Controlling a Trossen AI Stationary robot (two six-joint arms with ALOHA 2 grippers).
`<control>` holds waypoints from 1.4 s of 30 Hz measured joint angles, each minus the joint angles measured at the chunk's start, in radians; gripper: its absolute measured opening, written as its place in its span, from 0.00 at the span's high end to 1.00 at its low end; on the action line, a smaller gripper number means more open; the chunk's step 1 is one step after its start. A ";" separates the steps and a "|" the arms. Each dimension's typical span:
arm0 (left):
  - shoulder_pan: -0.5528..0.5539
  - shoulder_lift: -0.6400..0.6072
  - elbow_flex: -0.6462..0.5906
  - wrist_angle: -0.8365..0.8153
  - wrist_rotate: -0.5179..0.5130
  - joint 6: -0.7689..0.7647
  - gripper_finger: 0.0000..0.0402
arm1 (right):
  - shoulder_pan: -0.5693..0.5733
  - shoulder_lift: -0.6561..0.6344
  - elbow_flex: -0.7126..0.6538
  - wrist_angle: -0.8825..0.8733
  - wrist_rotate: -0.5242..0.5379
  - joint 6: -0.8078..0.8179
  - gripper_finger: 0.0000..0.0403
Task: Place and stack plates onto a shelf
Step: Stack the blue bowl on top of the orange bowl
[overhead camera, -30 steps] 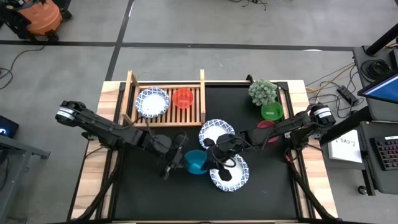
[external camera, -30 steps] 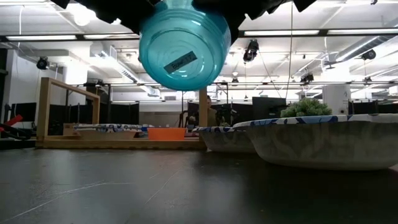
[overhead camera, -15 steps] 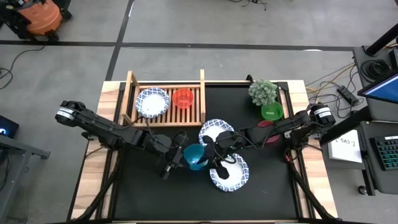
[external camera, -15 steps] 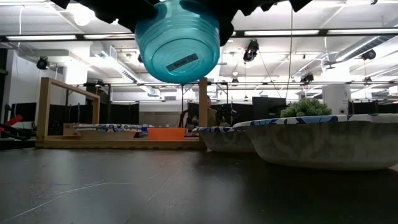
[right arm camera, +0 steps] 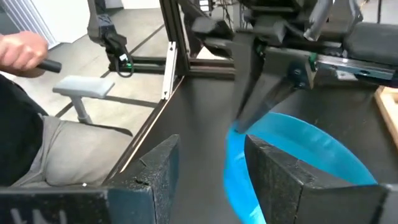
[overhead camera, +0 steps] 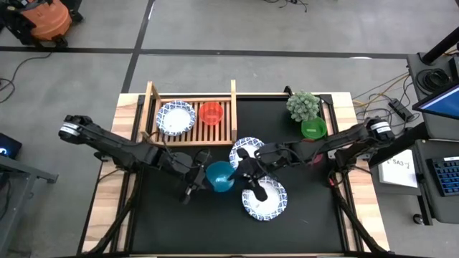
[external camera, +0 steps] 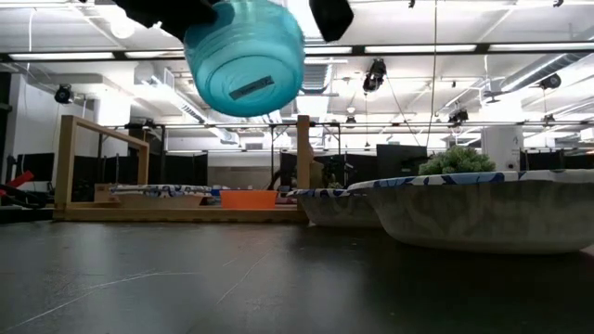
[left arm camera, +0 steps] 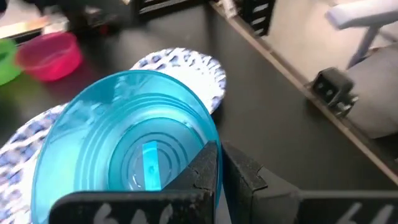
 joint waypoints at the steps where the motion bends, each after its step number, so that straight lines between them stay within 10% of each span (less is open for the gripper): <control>1: 0.000 -0.016 0.000 -0.027 -0.026 0.001 1.00 | 0.000 -0.011 0.000 -0.007 0.002 -0.011 0.58; 13: 0.123 -0.139 0.000 -0.375 -0.447 0.025 1.00 | 0.009 -0.169 -0.112 -0.077 0.003 -0.044 0.61; 32: 0.541 -0.016 0.001 -0.143 -0.440 0.266 1.00 | -0.031 -0.425 -0.407 0.057 0.006 -0.179 0.62; 42: 0.692 0.122 0.001 -0.038 -0.265 0.254 1.00 | -0.052 -0.499 -0.453 0.025 0.003 -0.226 0.62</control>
